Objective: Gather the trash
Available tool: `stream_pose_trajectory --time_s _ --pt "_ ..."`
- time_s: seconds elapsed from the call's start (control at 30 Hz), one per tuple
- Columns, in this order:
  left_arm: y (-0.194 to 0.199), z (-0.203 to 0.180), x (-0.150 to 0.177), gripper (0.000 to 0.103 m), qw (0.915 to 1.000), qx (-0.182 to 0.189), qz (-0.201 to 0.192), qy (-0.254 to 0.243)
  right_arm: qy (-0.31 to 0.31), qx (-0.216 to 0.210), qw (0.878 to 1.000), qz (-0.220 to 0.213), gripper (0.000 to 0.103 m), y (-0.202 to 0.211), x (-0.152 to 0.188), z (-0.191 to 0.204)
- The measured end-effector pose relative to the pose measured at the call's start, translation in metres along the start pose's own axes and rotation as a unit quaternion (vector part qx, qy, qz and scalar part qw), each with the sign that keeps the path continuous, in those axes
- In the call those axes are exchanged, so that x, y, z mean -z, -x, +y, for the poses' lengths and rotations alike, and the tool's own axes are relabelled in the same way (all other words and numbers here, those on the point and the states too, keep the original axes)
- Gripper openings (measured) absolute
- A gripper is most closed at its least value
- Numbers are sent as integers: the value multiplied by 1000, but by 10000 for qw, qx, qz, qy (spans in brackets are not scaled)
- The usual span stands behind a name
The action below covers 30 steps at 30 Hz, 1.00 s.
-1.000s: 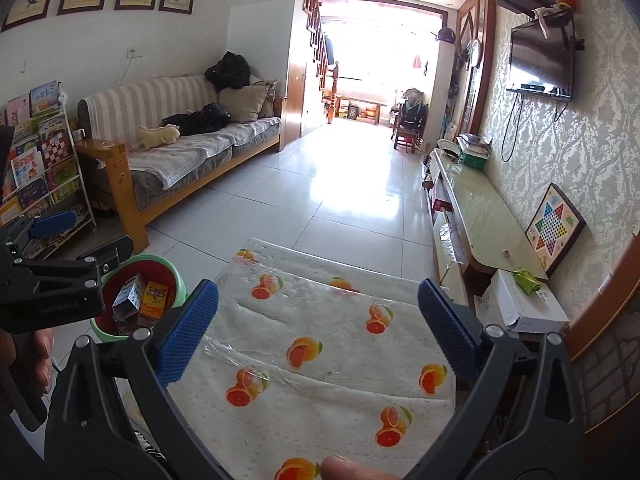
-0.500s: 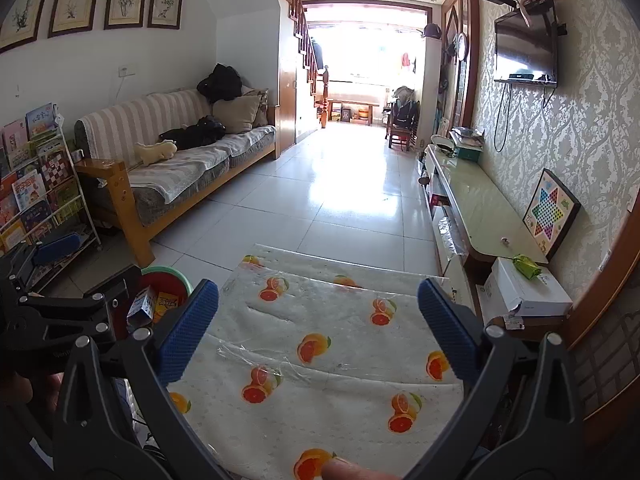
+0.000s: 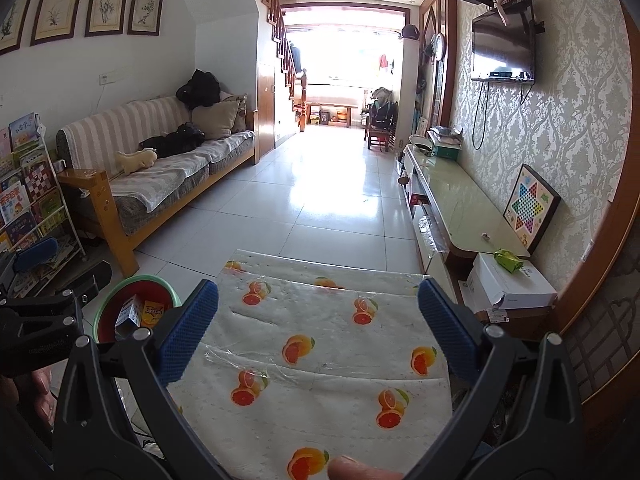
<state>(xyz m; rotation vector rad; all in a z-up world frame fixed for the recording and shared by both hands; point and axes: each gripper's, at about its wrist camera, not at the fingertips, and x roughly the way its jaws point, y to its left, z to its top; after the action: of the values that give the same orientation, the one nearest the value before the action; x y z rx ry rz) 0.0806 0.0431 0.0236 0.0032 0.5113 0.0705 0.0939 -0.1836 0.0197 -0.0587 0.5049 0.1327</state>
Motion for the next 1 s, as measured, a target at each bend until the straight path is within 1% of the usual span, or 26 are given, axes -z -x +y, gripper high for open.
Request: stream_pose_trajectory --time_s 0.17,0.43,1.0 --pt "-1 3 2 95 9999 37 62 74 -2 31 10000 24 98 -1 1 0" --pt "-1 4 -1 95 10000 -63 -4 24 43 2 10000 33 98 -3 1 5" --pt "-1 1 -1 95 10000 -23 -11 82 92 13 9999 64 98 -4 4 4"
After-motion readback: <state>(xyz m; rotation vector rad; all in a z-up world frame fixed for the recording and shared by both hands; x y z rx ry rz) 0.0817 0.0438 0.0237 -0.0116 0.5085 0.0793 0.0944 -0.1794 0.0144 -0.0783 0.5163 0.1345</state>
